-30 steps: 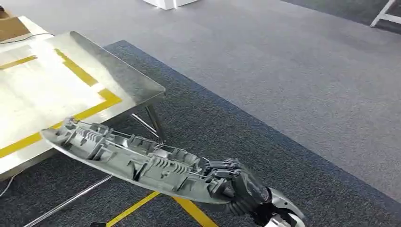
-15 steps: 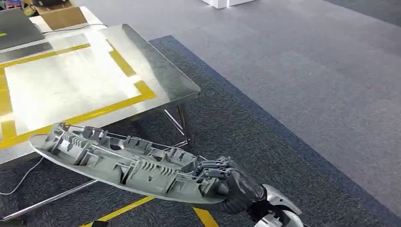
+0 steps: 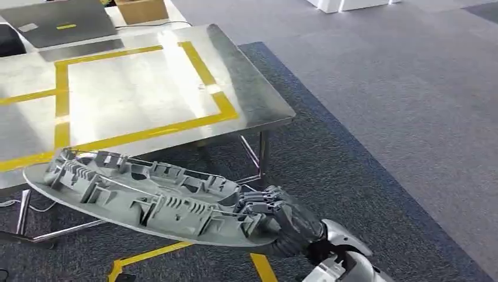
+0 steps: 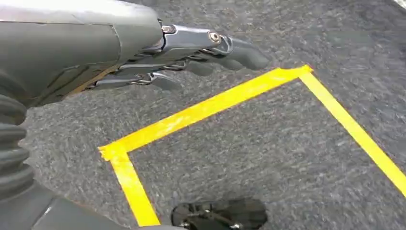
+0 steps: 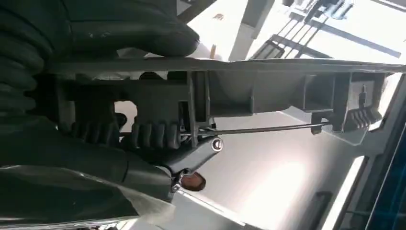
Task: Take the parts from the cabinet and place them on the table.
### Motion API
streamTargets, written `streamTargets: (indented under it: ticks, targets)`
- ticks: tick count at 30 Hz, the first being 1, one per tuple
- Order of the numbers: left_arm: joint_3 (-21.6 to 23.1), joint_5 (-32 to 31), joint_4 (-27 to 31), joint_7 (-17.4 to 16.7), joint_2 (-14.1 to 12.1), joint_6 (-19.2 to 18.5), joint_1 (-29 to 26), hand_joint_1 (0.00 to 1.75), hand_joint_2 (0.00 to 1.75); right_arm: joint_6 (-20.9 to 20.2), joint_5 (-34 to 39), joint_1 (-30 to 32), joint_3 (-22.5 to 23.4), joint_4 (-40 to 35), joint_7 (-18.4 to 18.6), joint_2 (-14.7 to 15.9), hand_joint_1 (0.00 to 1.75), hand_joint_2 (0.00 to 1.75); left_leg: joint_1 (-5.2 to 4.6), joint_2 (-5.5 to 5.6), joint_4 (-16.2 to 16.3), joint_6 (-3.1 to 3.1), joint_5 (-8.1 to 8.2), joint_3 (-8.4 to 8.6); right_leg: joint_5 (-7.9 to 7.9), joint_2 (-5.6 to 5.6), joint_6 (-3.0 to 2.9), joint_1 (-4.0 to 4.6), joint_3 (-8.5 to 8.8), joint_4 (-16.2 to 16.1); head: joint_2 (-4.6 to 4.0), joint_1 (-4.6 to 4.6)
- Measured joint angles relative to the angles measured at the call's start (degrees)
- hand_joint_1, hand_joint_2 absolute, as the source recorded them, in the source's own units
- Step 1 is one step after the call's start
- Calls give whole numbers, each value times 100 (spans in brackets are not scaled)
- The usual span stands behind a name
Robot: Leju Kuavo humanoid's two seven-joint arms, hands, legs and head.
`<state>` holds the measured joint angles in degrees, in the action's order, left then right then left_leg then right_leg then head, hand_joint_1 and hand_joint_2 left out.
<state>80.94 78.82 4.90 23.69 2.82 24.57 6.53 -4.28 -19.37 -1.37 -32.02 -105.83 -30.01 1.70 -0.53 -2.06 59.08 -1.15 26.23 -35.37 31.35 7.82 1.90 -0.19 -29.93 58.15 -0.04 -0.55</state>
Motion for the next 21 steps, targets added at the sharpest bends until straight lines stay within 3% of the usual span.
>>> streamTargets:
  ticks: [2, 3, 5, 6, 7, 9, 10, 11, 13, 15, 16, 17, 18, 20, 21]
  targets:
    - [15, 22, 0, -33, 11, 28, -12, 0, 175, 35, 13, -35, -7, -18, -4, 4, 175, 175, 59, 105, -39, -49, -16, 40, 202, -552, 49, -41, -147, 295, 0, 39]
    - [33, 24, 0, -79, 0, 66, 17, 0, 175, 48, 31, -46, 0, -37, -4, 11, 175, 175, 65, 166, -38, -78, -24, 34, 411, -685, 52, -46, -369, 725, 0, 59]
    - [55, 33, 0, -147, -11, 155, 37, 0, 175, 68, 59, -59, 30, -63, 15, 17, 175, 175, 63, 324, -32, -98, -15, 36, 713, -761, 69, -46, -880, 1636, 0, 66]
    - [63, 33, 0, -164, -13, 155, 32, 0, 175, 68, 81, -57, 61, -70, 39, 20, 175, 175, 61, 402, -31, -100, -13, 41, 675, -765, 74, -47, -1020, 1799, 0, 68]
    - [72, 33, 0, -166, -13, 155, 25, 0, 175, 70, 96, -57, 83, -83, 63, 24, 175, 175, 63, 482, -30, -99, -13, 47, 511, -766, 69, -47, -1028, 1686, 0, 63]
    - [87, 33, 0, -166, -9, 153, 22, 0, 175, 79, 118, -58, 133, -140, 89, 31, 175, 175, 75, 653, -20, -86, -4, 68, -59, -836, 50, -57, -718, 865, 0, 68]
    - [87, 33, 0, -166, -9, 153, 23, 0, 175, 85, 125, -60, 153, -172, 90, 33, 175, 175, 85, 731, -5, -64, 10, 71, -338, -1030, 38, -77, -484, 302, 0, 68]
    - [87, 33, 0, -166, -9, 153, 28, 0, 175, 96, 133, -70, 166, -177, 89, 33, 175, 175, 63, 788, 21, -21, 24, 39, -240, -1362, 23, -115, -389, 147, 0, 68]
    - [90, 37, 0, -168, -11, 157, 25, 0, 175, 100, 138, -61, 188, -214, 83, 35, 175, 175, 108, 906, 22, 58, -16, -21, -251, -1280, -9, -92, -354, 93, 0, 61]
    - [92, 37, 0, -171, -15, 155, -2, 0, 175, 100, 138, -66, 199, -223, 90, 35, 175, 175, 120, 1041, -6, 136, -40, -26, -269, -1161, -82, -91, -323, 70, 0, 63]
    - [94, 37, -2, -170, -31, 155, -13, 0, 175, 100, 142, -72, 205, -232, 92, 35, 175, 175, 110, 855, 44, 156, 5, -32, -290, -1061, -129, -124, -282, 27, 0, 66]
    - [98, 37, -2, -170, -17, 153, -9, 0, 175, 107, 149, -67, 216, -258, 92, 35, 175, 175, 80, 529, 224, 198, 129, -113, -272, -984, -173, -118, -257, 19, 0, -5]
    - [100, 35, -2, -170, -15, 151, 8, 0, 175, 109, 160, -65, 223, -271, 87, 35, 175, 175, 94, 371, 606, 229, 333, -297, -258, -891, -199, -107, -248, 19, 0, -11]
    - [118, 33, -2, -170, -13, 146, 23, 0, 175, 111, 170, -64, 232, -271, 85, 35, 175, 175, 117, 271, 1502, 262, 709, -730, -236, -716, -217, -95, -233, 21, 0, -11]
    - [131, 35, -2, -170, -13, 146, 16, 0, 175, 109, 170, -56, 232, -271, 89, 35, 175, 175, 124, 266, 1759, 278, 756, -852, -224, -637, -213, -95, -227, 22, 0, -15]
